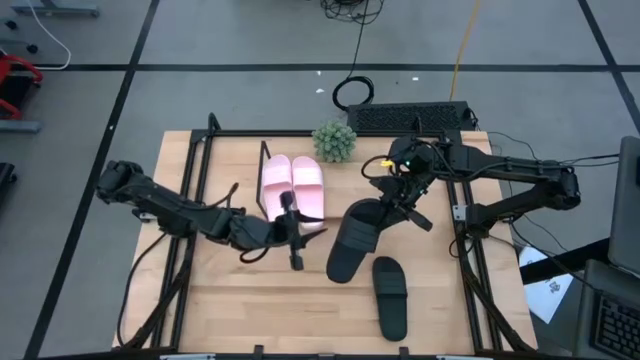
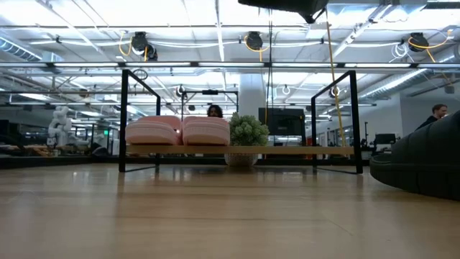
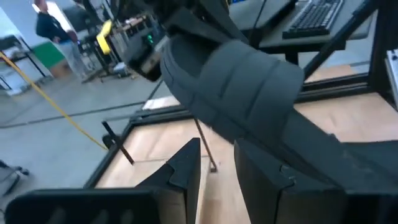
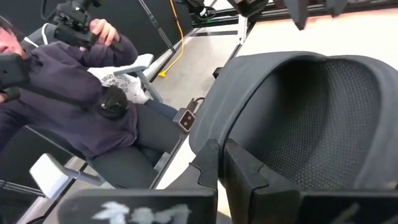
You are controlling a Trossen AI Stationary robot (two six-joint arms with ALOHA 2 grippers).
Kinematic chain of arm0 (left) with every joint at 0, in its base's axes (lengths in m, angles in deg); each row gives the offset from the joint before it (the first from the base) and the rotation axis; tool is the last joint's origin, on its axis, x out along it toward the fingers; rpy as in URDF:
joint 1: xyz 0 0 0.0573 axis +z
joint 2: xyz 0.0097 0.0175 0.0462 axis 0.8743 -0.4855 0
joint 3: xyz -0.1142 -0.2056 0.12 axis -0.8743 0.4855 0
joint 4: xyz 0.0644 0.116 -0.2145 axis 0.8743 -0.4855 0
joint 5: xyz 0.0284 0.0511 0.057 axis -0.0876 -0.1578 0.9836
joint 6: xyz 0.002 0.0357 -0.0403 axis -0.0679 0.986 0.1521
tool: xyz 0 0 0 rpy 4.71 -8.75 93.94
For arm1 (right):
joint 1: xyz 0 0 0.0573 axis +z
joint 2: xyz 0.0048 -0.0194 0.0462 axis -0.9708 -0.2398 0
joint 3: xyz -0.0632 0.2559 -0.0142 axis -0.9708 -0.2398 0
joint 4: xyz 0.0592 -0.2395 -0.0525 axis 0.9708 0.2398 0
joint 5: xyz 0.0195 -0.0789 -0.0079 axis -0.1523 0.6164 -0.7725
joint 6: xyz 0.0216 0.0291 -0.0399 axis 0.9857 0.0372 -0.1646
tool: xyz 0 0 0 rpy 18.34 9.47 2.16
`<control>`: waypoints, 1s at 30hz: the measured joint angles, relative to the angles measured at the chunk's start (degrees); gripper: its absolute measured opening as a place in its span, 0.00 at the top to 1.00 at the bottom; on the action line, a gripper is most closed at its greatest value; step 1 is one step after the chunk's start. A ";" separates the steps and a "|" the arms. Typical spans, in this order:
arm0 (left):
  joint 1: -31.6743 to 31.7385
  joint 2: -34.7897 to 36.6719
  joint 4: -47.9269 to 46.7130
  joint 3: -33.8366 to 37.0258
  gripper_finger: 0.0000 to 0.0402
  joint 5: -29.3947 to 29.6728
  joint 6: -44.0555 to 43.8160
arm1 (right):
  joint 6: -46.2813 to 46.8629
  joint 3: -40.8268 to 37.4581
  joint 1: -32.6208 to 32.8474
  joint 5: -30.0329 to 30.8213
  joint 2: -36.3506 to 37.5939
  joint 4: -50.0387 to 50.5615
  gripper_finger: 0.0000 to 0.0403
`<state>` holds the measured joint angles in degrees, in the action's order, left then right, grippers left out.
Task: Pick and place slides into the shelf
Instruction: Put the left black slipper on the shelf
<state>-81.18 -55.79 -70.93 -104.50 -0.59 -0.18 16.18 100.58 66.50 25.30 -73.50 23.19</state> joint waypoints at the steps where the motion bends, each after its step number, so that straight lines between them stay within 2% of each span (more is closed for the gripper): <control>1: 0.02 -0.53 1.80 0.00 0.75 0.02 0.70 | 0.00 0.00 -0.01 0.06 -0.01 -0.48 1.00; 6: -1.30 -5.08 7.57 -0.55 0.75 0.42 7.89 | 0.02 0.00 -0.01 -0.01 -0.01 -3.53 1.00; 13: -5.36 -10.67 0.90 -9.08 0.75 9.43 13.64 | 0.20 -0.02 -0.16 -0.50 0.04 -3.47 1.00; 21: -5.48 -14.96 -11.98 -18.59 0.75 11.86 11.58 | 0.20 -0.02 -0.16 -0.28 0.06 -3.70 1.00; 30: -7.39 -15.36 -16.98 -22.54 0.75 19.58 9.18 | 0.15 -0.02 -0.16 0.09 0.10 -3.91 1.00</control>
<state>-88.57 -71.15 -87.91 -127.04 19.00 9.00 16.33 100.56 66.34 25.39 -73.40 19.29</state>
